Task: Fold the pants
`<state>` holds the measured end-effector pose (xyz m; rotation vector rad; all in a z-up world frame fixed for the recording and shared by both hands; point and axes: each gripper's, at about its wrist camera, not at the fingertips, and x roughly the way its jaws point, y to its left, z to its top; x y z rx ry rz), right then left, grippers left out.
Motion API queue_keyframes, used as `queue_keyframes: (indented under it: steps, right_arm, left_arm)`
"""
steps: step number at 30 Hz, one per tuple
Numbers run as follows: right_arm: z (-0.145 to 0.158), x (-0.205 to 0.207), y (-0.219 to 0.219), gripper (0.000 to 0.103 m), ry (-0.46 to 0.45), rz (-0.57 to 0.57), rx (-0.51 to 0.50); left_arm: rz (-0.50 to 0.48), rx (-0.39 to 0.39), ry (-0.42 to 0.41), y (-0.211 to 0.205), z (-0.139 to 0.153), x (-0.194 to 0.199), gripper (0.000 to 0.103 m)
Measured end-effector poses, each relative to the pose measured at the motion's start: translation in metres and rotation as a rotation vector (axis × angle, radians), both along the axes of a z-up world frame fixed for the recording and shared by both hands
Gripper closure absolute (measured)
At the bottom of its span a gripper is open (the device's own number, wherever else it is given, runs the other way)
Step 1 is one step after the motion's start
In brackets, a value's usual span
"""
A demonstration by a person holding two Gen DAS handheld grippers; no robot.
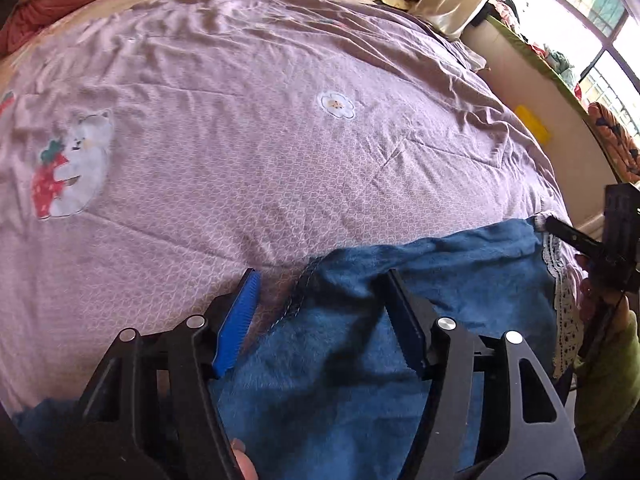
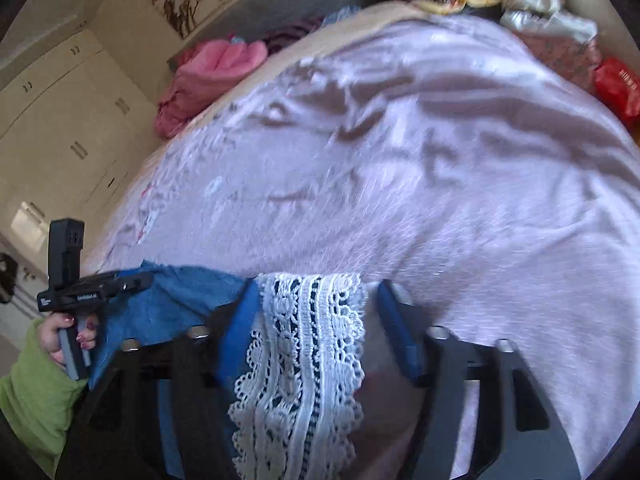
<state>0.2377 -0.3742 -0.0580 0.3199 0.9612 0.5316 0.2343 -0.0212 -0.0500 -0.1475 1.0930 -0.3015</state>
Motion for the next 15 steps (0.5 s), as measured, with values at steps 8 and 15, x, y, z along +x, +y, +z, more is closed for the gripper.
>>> queue_keyframes:
  steps: [8,15]
  right_arm:
    - [0.018,-0.02,0.002,0.082,-0.07,0.073,0.089]
    - [0.064,0.016,0.019,0.082,-0.19,0.092,-0.048]
  left_arm:
    - [-0.035,-0.086,-0.024,-0.009,0.007,-0.004,0.1]
    - [0.029,-0.069,-0.138,-0.01,0.027,0.001,0.101]
